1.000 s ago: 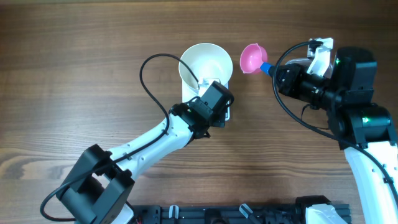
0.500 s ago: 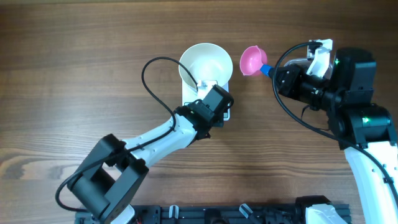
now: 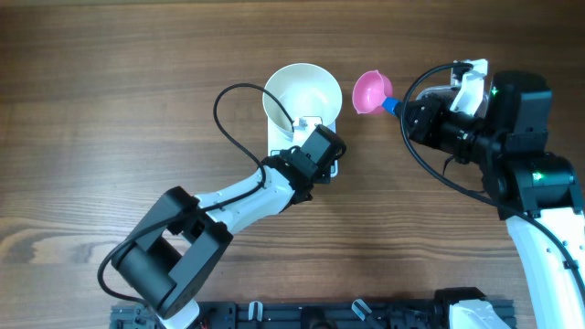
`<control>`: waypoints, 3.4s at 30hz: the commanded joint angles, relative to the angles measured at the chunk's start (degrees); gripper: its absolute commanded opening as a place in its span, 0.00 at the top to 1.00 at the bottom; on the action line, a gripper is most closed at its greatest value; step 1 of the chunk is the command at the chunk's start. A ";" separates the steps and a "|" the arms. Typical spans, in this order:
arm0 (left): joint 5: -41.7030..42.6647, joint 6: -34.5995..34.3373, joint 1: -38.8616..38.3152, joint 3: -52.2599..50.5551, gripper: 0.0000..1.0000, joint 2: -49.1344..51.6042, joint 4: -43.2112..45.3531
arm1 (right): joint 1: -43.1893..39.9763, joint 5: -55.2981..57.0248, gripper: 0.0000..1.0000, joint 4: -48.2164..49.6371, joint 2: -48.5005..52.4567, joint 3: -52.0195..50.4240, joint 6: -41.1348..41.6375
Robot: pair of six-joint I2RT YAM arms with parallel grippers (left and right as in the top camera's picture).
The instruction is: Scoop item into bowl and weigh 150g on scale
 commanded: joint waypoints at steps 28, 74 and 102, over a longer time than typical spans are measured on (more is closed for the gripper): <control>1.29 -1.68 3.98 -0.52 0.96 4.02 -0.28 | -0.20 0.74 0.96 -0.35 -0.07 0.90 -0.13; 8.20 7.13 3.91 -0.59 0.96 2.62 -0.72 | -0.20 0.50 0.96 -0.52 -0.07 0.90 -0.17; 9.01 6.73 3.91 -0.59 0.96 4.35 -2.93 | -0.20 -0.55 0.96 -0.50 -0.07 0.90 0.00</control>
